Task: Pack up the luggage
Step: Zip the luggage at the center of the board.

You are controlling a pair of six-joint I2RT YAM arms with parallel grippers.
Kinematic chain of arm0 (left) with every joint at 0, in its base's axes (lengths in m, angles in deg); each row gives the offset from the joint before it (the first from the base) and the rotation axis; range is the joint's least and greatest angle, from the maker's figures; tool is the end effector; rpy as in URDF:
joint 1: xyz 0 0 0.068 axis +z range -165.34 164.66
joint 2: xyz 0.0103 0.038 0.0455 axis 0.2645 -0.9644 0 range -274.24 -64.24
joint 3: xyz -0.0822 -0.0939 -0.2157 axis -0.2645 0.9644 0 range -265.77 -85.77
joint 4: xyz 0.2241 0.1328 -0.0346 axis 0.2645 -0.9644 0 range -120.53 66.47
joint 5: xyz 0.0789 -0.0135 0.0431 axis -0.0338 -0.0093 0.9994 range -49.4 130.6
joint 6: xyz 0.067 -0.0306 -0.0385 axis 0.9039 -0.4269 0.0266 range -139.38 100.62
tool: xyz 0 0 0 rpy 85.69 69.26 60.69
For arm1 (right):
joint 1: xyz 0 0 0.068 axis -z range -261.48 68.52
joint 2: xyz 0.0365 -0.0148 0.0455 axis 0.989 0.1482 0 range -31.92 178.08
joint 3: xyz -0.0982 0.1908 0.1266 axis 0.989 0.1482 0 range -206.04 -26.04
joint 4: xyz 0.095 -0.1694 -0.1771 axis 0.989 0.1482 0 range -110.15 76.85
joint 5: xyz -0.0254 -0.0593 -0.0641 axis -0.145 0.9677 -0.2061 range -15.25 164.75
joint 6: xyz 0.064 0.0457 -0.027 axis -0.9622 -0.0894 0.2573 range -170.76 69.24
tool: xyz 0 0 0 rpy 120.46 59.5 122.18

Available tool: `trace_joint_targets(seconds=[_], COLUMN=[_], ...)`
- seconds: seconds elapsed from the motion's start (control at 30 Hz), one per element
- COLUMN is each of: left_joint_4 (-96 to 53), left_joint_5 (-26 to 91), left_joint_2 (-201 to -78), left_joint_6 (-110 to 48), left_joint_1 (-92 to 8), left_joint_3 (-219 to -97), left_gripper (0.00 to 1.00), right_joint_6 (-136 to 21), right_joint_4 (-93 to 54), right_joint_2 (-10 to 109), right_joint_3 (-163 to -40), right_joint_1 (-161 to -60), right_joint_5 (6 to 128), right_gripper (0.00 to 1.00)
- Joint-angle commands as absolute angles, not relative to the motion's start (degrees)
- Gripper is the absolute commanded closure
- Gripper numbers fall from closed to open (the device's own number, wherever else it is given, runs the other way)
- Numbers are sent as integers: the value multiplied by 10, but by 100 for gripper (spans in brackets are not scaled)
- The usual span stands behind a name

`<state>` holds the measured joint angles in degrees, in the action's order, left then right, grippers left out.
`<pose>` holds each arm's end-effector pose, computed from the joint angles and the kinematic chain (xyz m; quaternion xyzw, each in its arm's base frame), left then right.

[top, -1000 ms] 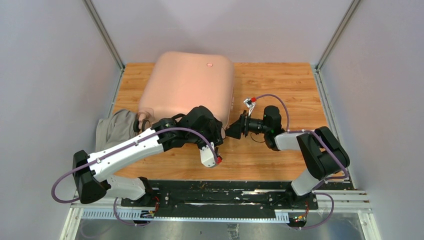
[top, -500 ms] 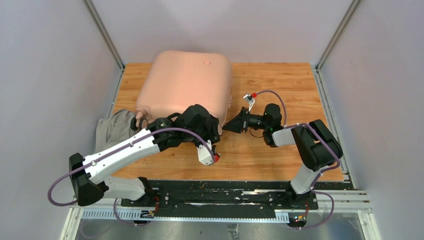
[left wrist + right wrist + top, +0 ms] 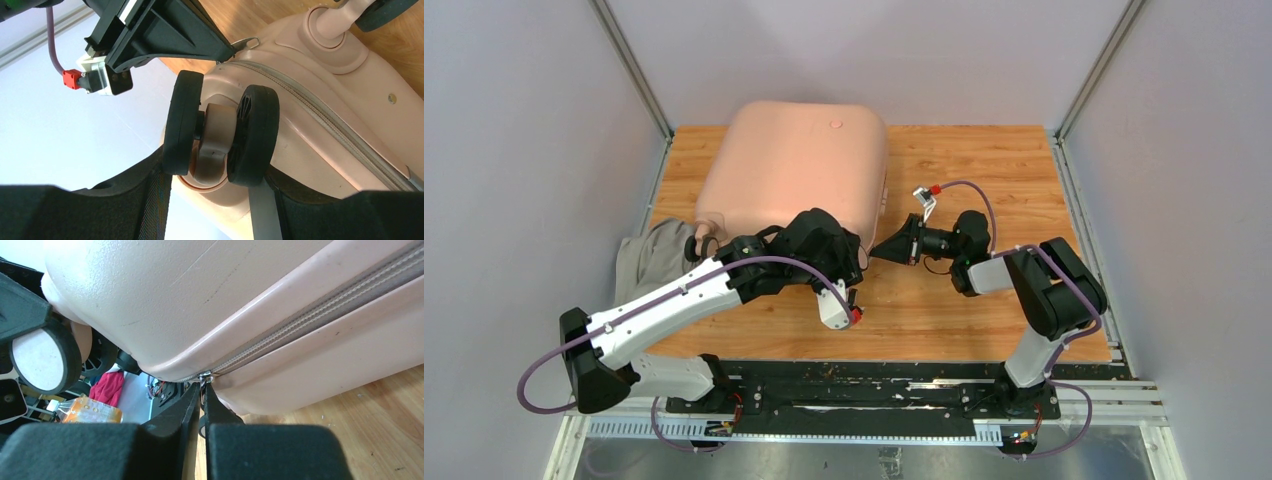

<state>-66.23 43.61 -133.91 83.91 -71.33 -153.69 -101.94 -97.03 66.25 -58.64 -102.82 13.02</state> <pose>0.1651 -0.2379 0.2880 0.9048 0.1757 0.1774 0.3449 0.2719 0.1749 0.1722 -0.2433 0.6280 0.6549 0.3429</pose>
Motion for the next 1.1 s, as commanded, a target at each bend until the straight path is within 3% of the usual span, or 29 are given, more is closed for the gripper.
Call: trace_joint_targets(seconds=[0.0,0.1,0.27,0.8,1.07], left_joint_4=[-540,-540,-539,-533,-634], left_joint_5=[463,460,455,462,439], left_joint_2=[-1289,-1288,-1286,-1303,-1290], left_joint_6=[822,823,824,811,869], left_joint_1=[-707,-708,-708,-709,-716], left_joint_3=[-1603,-1603,-1601,-1614,-1597], left_gripper=[100,100,100,100,100], right_joint_6=[-973,-934,-908,-752,-749], right_joint_4=[-946,-882,-848,-610,-575], right_joint_2=[639,624,596,408,415], right_joint_3=[-592,-594,-588,-557,-554], right_joint_1=[-1030,-1030,-1031,-1081,-1086], right_joint_5=[139,148,170,286,291], right_gripper=[91,88,100,100,100])
